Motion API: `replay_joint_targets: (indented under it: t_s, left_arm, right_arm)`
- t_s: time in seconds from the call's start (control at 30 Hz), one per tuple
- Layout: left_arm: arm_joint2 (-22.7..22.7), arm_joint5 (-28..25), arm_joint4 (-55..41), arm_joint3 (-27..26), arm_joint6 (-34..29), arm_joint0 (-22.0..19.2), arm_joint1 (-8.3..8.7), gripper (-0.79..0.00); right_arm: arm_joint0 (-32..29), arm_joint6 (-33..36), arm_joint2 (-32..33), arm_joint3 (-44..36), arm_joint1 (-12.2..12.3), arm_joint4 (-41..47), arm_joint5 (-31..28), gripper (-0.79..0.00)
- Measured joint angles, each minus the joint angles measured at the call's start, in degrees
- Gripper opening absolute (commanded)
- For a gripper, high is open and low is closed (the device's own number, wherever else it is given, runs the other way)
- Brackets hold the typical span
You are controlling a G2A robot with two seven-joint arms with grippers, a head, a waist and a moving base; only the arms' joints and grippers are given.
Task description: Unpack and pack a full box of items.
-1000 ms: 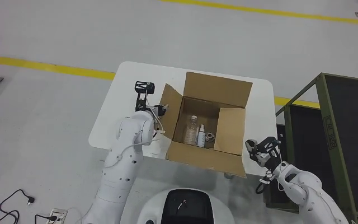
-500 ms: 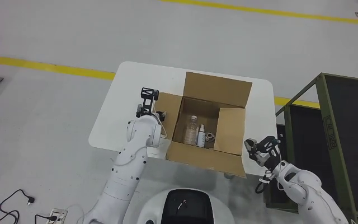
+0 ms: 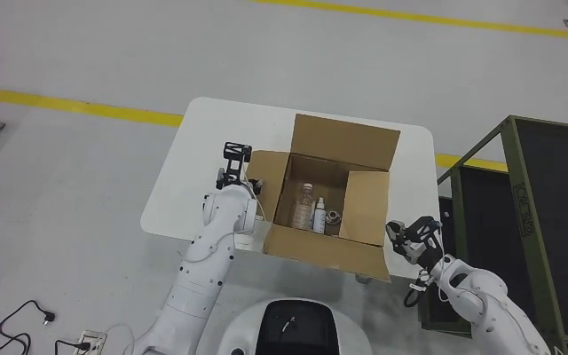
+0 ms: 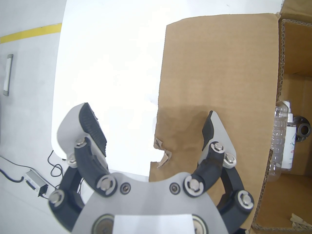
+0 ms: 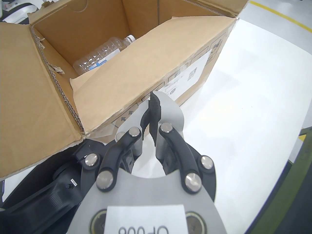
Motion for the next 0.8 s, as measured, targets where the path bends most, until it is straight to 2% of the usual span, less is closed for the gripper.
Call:
replay_joint_targets:
  t_s: [0.4,0.8]
  left_arm:
    - [-0.1,-0.6,0.0,0.4,-0.4,-0.1,-0.23,0.000]
    - [-3.9,-2.4,-4.8,-11.7,-1.6,2.3,0.09,0.000]
  right_arm:
    - [-0.8,-0.5,0.7,0.0,-0.1,0.2,0.3,-0.785]
    - [0.3,-0.7,1.2,1.7,-0.3,1.8,0.1,-0.785]
